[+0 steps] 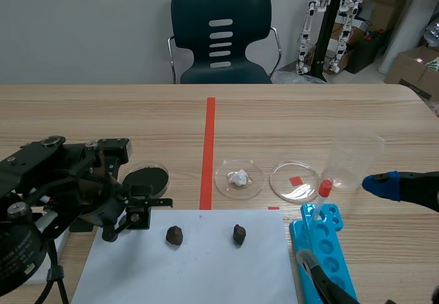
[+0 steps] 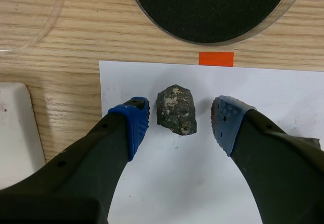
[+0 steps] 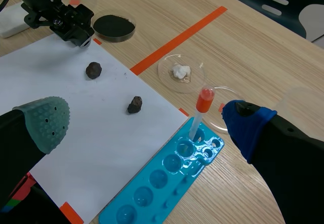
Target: Pick up the left mineral with the left hand
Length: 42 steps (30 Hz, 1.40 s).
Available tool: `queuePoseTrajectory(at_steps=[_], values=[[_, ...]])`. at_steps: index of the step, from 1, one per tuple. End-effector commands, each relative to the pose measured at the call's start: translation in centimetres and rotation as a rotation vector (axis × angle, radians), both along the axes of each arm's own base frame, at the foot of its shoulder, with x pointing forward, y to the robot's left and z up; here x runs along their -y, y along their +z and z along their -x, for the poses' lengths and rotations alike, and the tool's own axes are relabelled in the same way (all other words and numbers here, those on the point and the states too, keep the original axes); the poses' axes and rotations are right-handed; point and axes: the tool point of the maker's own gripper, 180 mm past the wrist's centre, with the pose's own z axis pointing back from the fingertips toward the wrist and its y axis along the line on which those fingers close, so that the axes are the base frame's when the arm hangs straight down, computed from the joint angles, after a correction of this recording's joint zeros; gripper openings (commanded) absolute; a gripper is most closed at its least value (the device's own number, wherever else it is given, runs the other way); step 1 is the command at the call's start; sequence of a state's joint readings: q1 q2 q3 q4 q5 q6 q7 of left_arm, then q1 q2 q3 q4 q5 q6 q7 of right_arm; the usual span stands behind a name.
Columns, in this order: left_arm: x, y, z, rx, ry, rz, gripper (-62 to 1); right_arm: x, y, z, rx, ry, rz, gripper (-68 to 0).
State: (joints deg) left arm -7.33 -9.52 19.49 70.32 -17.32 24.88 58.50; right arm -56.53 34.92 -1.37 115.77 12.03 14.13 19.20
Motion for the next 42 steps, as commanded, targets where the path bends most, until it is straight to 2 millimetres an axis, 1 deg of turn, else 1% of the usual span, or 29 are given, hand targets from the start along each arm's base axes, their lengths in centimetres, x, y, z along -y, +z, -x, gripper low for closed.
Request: queuePoseTrajectory(at_steps=[1,2,6,8,11,14,16,30,35,42], values=[[0.1,0.6,-0.6,0.021,-0.001,0.002,-31.4,0.1,0.5,-0.4,0.021,-0.006,-0.010,-3.7],[0.2,0.6,-0.6,0.021,-0.001,0.003,-32.5,0.1,0.5,-0.4,0.021,-0.006,-0.010,-3.7],[0.2,0.6,-0.6,0.021,-0.001,0.003,-42.8,0.1,0.5,-0.4,0.021,-0.006,-0.010,-3.7],[0.2,0.6,-0.6,0.021,-0.001,0.003,-45.0,0.1,0.5,-0.4,0.021,-0.006,-0.010,-3.7],[0.2,0.6,-0.6,0.021,-0.001,0.003,-46.0,0.1,0.5,-0.4,0.021,-0.006,-0.010,-3.7],[0.2,0.6,-0.6,0.021,-0.001,0.003,-50.3,0.1,0.5,-0.4,0.021,-0.006,-0.010,-3.7],[0.2,0.6,-0.6,0.021,-0.001,0.003,-51.8,0.1,0.5,-0.4,0.021,-0.006,-0.010,-3.7],[-0.1,0.8,-0.7,0.029,-0.002,-0.002,-51.9,0.1,0.5,-0.4,0.021,-0.006,-0.010,-3.7],[-0.1,2.5,-1.1,0.091,-0.018,0.010,-51.9,0.1,0.5,-0.4,0.021,-0.006,-0.010,-3.7],[-0.3,5.6,-1.6,0.272,-0.051,0.027,-51.9,0.1,0.5,-0.4,0.021,-0.006,-0.010,-3.7]])
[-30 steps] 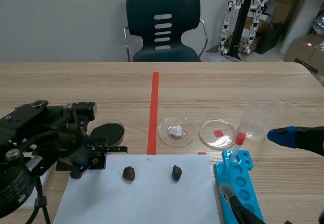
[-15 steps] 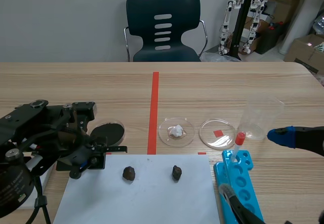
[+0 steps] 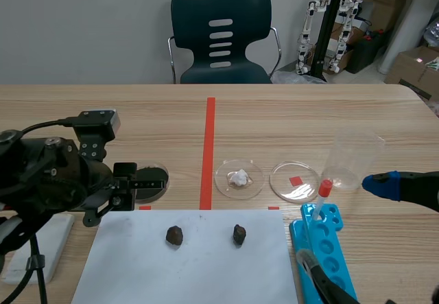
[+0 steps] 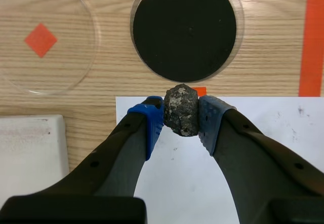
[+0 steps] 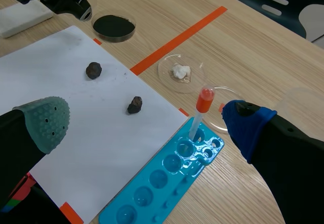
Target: Pick up the left mineral with the left hand
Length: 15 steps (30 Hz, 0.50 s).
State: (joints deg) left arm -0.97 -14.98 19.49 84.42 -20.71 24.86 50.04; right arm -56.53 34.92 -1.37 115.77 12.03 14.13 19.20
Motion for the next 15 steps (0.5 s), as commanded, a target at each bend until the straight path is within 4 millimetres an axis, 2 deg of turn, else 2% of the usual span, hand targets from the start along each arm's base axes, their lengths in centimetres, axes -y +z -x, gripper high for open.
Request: queuePoseTrajectory(at_steps=[1,8,15], values=[[-0.3,1.0,-0.2,0.050,-0.007,0.001,-51.9,0.1,0.5,-0.4,0.021,-0.006,-0.010,-3.7],[-0.7,4.5,0.1,0.243,-0.068,0.017,-51.9,0.1,0.5,-0.4,0.021,-0.006,-0.010,-3.7],[1.5,8.5,1.7,0.452,-0.282,0.071,-51.9,0.1,0.5,-0.4,0.021,-0.006,-0.010,-3.7]])
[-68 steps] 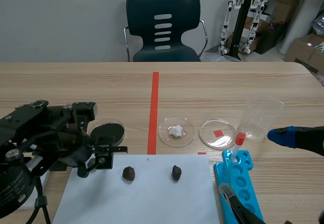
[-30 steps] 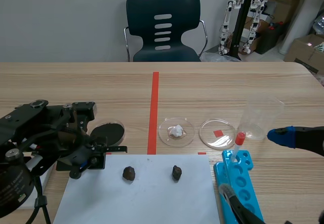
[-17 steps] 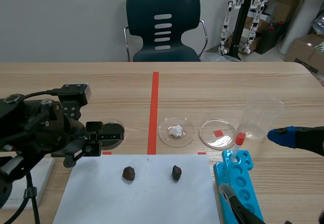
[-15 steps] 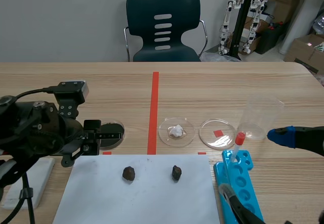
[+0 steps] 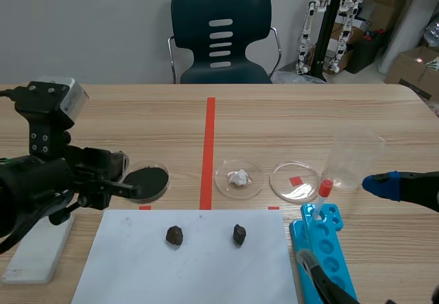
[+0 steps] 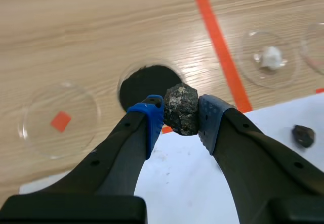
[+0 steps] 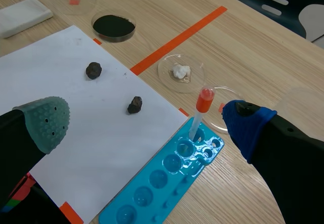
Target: Pick up the left mineral with the left hand
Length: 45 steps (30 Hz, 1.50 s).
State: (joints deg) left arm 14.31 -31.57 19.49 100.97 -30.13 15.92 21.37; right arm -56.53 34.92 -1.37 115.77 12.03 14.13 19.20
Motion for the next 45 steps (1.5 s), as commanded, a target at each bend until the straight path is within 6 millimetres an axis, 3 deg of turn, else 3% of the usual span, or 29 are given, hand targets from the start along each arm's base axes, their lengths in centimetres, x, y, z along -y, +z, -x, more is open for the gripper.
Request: queuePoseTrajectory(at_steps=[1,12,18,29,45], values=[[0.7,1.4,0.4,0.058,-0.049,0.012,-51.9,0.1,0.5,-0.4,0.021,-0.006,-0.010,-3.7],[4.5,6.4,7.1,0.287,-0.367,0.103,-51.9,0.1,0.5,-0.4,0.021,-0.005,-0.010,-3.7],[5.1,7.1,9.6,0.332,-0.442,0.074,-51.9,0.1,0.5,-0.4,0.021,-0.005,-0.010,-3.7],[3.7,6.4,10.6,0.311,-0.437,0.011,-51.9,0.1,0.5,-0.4,0.021,-0.005,-0.010,-3.7],[3.7,6.4,10.5,0.310,-0.436,0.008,-51.9,0.1,0.5,-0.4,0.021,-0.005,-0.010,-3.7]])
